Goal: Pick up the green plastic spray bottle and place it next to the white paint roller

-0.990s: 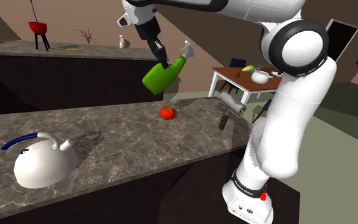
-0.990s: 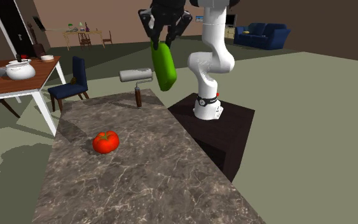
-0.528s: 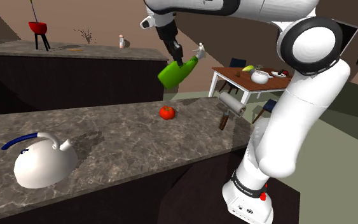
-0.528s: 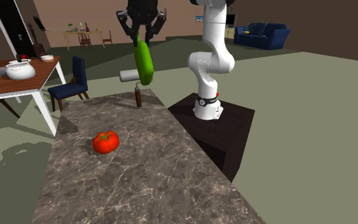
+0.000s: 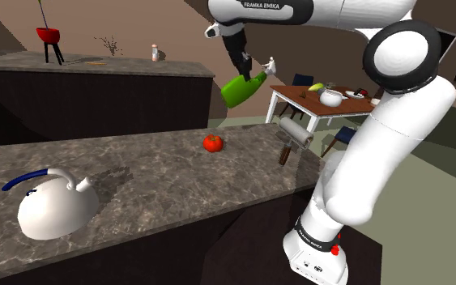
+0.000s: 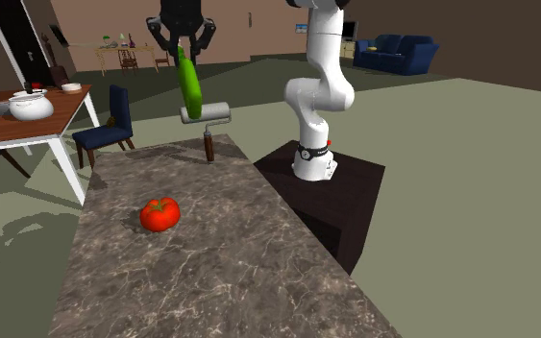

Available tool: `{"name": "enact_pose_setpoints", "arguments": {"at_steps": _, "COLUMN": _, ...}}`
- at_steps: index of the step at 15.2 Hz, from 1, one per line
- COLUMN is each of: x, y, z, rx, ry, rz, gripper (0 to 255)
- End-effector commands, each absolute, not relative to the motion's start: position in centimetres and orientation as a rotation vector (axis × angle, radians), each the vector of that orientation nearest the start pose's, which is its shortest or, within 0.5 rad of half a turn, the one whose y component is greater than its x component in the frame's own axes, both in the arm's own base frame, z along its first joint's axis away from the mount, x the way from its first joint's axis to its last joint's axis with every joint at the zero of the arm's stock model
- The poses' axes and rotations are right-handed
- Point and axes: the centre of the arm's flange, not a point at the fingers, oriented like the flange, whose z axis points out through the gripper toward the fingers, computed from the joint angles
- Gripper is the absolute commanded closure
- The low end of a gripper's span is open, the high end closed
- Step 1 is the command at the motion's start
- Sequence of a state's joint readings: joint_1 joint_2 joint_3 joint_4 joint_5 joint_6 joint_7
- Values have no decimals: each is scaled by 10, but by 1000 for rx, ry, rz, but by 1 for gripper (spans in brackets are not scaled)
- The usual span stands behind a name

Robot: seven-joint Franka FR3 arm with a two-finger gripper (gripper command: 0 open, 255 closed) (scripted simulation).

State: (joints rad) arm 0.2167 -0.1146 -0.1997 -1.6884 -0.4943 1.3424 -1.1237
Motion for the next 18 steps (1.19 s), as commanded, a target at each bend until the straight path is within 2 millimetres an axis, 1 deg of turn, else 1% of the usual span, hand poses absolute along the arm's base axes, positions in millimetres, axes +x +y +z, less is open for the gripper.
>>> {"name": "enact_pose_setpoints", "arguments": {"at_steps": 1, "x": 489, "y": -82, "z": 627, "rx": -2851, "ry": -1729, "rz": 753, "gripper": 255}}
{"name": "enact_pose_setpoints", "arguments": {"at_steps": 16, "x": 478, "y": -280, "z": 627, "rx": -2851, "ry": -1729, "rz": 753, "gripper": 255}}
{"name": "enact_pose_setpoints", "arguments": {"at_steps": 18, "x": 478, "y": -280, "z": 617, "rx": -2851, "ry": -1729, "rz": 753, "gripper": 255}}
